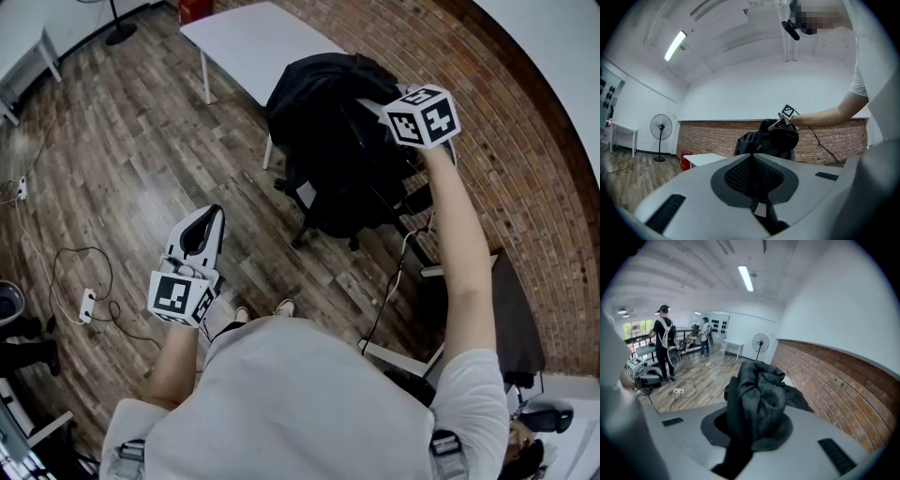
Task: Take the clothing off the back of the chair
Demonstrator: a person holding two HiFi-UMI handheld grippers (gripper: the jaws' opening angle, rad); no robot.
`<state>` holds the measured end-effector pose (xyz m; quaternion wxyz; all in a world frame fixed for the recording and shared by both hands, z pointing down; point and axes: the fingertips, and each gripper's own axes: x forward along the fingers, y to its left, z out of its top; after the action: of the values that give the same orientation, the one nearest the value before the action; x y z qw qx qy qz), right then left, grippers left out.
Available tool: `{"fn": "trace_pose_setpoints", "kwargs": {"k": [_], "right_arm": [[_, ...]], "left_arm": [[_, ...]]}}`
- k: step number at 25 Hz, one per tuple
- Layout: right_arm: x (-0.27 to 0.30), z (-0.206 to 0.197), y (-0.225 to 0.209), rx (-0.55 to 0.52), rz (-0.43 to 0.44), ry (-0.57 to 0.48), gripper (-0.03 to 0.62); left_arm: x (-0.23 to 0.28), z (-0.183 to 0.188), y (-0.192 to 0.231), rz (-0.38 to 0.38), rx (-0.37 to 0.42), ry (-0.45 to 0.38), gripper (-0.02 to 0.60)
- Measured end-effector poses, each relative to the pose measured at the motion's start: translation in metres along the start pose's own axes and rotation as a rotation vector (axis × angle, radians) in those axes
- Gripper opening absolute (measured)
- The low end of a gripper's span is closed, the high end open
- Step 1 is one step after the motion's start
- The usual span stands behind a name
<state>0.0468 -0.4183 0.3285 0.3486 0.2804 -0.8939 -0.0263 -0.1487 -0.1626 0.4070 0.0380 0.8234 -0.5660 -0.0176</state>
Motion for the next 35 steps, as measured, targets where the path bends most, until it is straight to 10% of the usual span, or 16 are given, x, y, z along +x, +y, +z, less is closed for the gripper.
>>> {"fn": "trace_pose_setpoints", "kwargs": {"k": [12,24,35], "right_arm": [[-0.094,0.059,-0.017,0.303,0.038,-0.499,0.058],[-0.145,0.09,0.031,0.206,0.084,-0.622,0.058],[-0.152,0.028,0.119,0.313,0.122,-0.669,0.058]], "left_arm": [[0.006,0.013,-0.01,-0.034,0.028,-0.01,0.029],[-0.003,0.014,-0.018,-0.05,0.035,-0.009,0.029],[-0.024,0.015,-0.02,-0.05,0.038,-0.013,0.029]]}}
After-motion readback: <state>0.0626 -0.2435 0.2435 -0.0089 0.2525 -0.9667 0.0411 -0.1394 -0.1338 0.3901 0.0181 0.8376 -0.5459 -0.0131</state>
